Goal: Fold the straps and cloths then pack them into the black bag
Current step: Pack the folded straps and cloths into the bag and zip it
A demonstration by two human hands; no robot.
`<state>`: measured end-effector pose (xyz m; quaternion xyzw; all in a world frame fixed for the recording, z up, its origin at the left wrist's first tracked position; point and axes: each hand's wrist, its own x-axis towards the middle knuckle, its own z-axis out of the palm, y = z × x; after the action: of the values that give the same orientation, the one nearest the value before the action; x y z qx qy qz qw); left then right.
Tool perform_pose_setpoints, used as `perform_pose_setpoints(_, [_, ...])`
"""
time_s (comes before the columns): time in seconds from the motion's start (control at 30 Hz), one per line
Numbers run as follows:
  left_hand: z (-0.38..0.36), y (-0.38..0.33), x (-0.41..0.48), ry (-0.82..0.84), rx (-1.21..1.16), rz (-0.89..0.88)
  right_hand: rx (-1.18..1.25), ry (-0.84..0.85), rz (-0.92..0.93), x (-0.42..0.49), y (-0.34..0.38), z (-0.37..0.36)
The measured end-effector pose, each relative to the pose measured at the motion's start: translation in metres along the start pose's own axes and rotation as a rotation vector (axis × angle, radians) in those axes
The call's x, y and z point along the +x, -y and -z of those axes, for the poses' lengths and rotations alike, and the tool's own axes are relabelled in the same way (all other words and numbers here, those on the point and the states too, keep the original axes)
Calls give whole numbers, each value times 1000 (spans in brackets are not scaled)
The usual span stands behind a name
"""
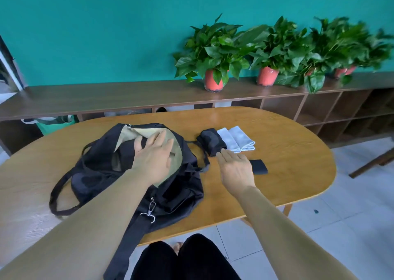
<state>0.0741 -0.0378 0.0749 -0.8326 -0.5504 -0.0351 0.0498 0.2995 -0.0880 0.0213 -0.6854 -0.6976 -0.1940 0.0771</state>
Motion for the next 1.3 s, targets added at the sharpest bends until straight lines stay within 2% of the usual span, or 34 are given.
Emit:
perform_pose_setpoints(0.2, [2, -39, 12, 13, 36, -38, -83, 206, -205, -31, -70, -28])
perform_pose_setpoints(0.3, [1, -53, 17, 10, 57, -54, -101, 313, -195, -32, -86, -32])
perform_pose_setpoints(0.47, [-1, -61, 22, 23, 70, -51, -66, 355, -141, -26, -93, -42])
perform_pose_setpoints(0.63, [-5, -59, 22, 22, 91, -37, 13, 257, -173, -27, -93, -45])
perform_pose_setpoints(0.93, [-4, -52, 10, 32, 84, -30, -51, 303, -143, -47, -63, -31])
perform_pose_setpoints(1.07, [3, -34, -2, 35, 76, -6, -68, 248, -178, -57, -39, -19])
perform_pose_setpoints(1.17, [11, -15, -12, 20, 78, 25, 16, 157, -214, -59, -31, -19])
perform_pose_setpoints(1.3, [17, 18, -24, -11, 102, 73, 6, -92, -211, -41, -11, 2])
